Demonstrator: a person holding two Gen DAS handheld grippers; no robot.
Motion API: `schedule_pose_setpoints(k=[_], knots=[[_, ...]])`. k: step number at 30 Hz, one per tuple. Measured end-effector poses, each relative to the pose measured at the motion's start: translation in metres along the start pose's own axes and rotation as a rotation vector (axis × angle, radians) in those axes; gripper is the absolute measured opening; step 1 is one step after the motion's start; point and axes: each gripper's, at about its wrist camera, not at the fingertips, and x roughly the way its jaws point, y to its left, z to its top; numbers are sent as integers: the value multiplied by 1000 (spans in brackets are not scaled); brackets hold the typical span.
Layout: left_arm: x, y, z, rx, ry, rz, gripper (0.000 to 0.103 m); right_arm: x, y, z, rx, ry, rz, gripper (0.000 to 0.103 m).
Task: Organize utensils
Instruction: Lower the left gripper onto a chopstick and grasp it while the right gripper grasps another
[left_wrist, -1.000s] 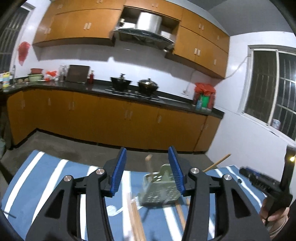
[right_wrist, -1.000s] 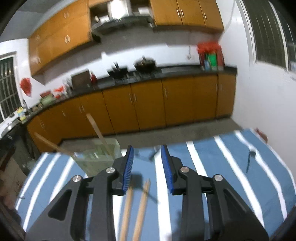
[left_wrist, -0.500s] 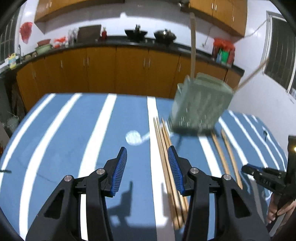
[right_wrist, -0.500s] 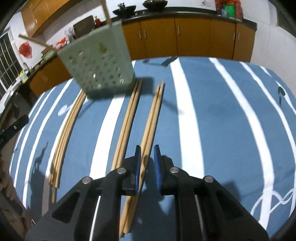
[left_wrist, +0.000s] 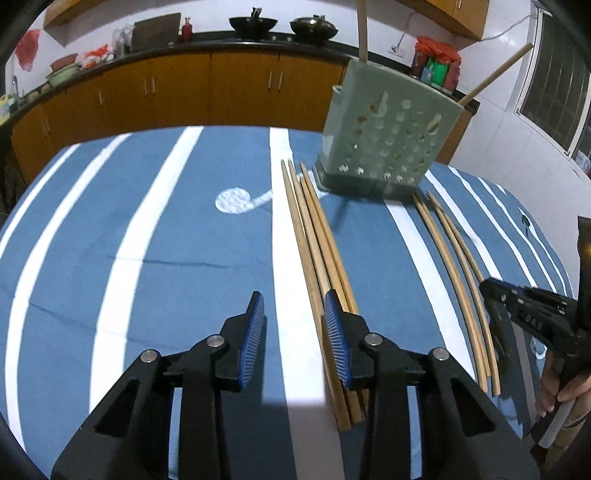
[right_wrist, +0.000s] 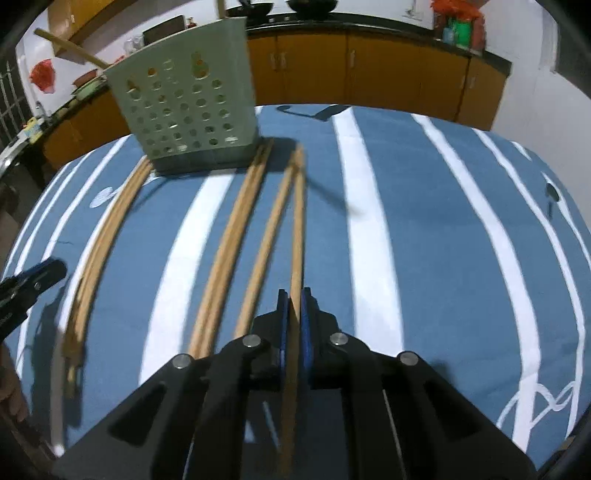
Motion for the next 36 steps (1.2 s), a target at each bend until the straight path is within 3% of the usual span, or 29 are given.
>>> schedule_pose_setpoints(k=[12,21,26,31,36], knots=[[12,-9,-7,22,60,-34,20,1,-10,2,30,-5,-6,8],[18,-12,-1,26,60,1,18,-3,-10,-2,21,-9,-12,11],[21,-13,2,36,48,35,8,-2,-3,-3,2,-19,-9,9],[22,0,8,21,49,50,8,2,3,1,-29,-33,-33,8],[20,29,15,-39,42,83,8,8,-16,10,32,-70,-90,8]])
